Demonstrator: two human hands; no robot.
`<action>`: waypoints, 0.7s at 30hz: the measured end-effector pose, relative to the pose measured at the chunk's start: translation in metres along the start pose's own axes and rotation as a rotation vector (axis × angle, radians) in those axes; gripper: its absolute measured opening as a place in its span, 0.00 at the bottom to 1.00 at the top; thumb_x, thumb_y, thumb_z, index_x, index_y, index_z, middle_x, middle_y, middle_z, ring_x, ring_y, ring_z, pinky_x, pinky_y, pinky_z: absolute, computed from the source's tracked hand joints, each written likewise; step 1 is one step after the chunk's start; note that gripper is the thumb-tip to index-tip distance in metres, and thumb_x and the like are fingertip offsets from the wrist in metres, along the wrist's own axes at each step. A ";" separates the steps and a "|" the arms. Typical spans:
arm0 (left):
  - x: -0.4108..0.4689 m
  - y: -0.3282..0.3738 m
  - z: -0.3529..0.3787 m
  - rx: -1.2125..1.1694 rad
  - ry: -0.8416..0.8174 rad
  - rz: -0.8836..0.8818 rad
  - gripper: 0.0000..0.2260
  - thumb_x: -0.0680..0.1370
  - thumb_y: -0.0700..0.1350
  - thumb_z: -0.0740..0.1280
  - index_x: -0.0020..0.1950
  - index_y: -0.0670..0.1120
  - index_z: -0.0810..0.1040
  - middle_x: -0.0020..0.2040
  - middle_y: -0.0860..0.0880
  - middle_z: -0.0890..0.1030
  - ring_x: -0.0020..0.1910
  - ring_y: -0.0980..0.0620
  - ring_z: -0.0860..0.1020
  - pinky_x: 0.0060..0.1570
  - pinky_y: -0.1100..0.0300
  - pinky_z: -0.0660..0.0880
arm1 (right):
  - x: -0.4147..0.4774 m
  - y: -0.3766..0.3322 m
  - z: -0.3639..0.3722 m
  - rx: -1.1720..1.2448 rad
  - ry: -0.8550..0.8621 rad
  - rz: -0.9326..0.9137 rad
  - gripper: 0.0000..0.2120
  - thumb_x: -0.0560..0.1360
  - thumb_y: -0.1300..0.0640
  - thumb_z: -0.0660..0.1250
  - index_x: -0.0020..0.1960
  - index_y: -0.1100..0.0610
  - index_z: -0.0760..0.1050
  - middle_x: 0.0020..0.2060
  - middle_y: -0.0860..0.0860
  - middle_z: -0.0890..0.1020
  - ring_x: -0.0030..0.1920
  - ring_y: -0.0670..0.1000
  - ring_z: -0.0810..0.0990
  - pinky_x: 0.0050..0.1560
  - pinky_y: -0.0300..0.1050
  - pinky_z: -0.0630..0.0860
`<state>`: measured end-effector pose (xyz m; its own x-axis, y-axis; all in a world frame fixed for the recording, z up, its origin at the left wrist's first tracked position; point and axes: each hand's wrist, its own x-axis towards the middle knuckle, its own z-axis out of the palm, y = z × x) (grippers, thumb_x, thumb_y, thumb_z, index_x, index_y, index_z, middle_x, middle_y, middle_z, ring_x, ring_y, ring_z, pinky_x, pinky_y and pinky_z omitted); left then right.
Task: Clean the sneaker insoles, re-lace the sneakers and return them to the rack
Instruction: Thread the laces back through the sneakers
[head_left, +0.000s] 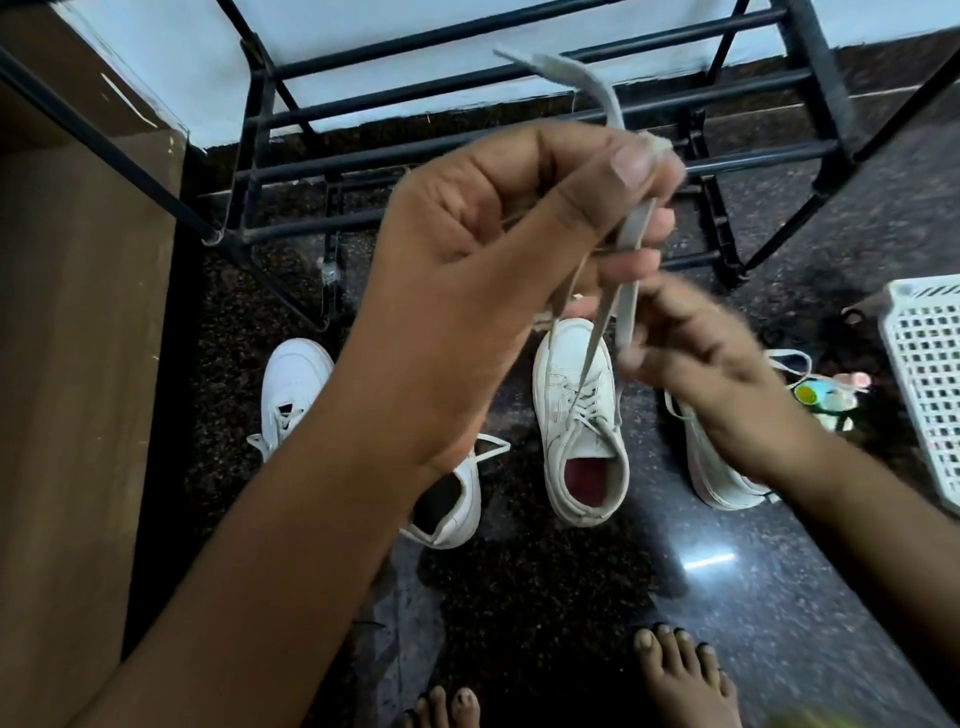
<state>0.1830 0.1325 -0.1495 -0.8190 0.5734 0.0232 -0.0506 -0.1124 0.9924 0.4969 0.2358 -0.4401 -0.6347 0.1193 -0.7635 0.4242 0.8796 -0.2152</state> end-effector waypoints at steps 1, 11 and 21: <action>0.003 0.000 0.000 -0.018 -0.027 0.001 0.06 0.77 0.38 0.63 0.46 0.39 0.79 0.44 0.44 0.83 0.46 0.44 0.82 0.48 0.50 0.81 | 0.005 0.006 -0.003 0.171 -0.191 0.097 0.56 0.56 0.31 0.11 0.74 0.47 0.53 0.71 0.42 0.66 0.70 0.60 0.68 0.65 0.59 0.66; 0.050 -0.014 -0.004 0.253 -0.016 0.092 0.16 0.80 0.45 0.61 0.66 0.42 0.70 0.65 0.46 0.73 0.56 0.56 0.77 0.47 0.54 0.81 | 0.012 -0.107 -0.274 1.034 0.338 -0.665 0.13 0.81 0.60 0.57 0.44 0.60 0.78 0.37 0.53 0.82 0.39 0.43 0.79 0.43 0.31 0.72; -0.018 -0.147 -0.012 0.243 -0.187 -0.687 0.18 0.76 0.33 0.60 0.61 0.50 0.75 0.59 0.50 0.77 0.58 0.51 0.74 0.56 0.54 0.72 | 0.019 -0.115 -0.290 1.258 0.368 -0.592 0.13 0.80 0.55 0.59 0.44 0.58 0.79 0.35 0.51 0.84 0.32 0.50 0.74 0.30 0.31 0.66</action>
<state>0.1985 0.1291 -0.2970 -0.5369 0.5803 -0.6124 -0.3698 0.4905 0.7890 0.2482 0.2703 -0.2532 -0.9617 0.1677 -0.2168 0.1987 -0.1186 -0.9729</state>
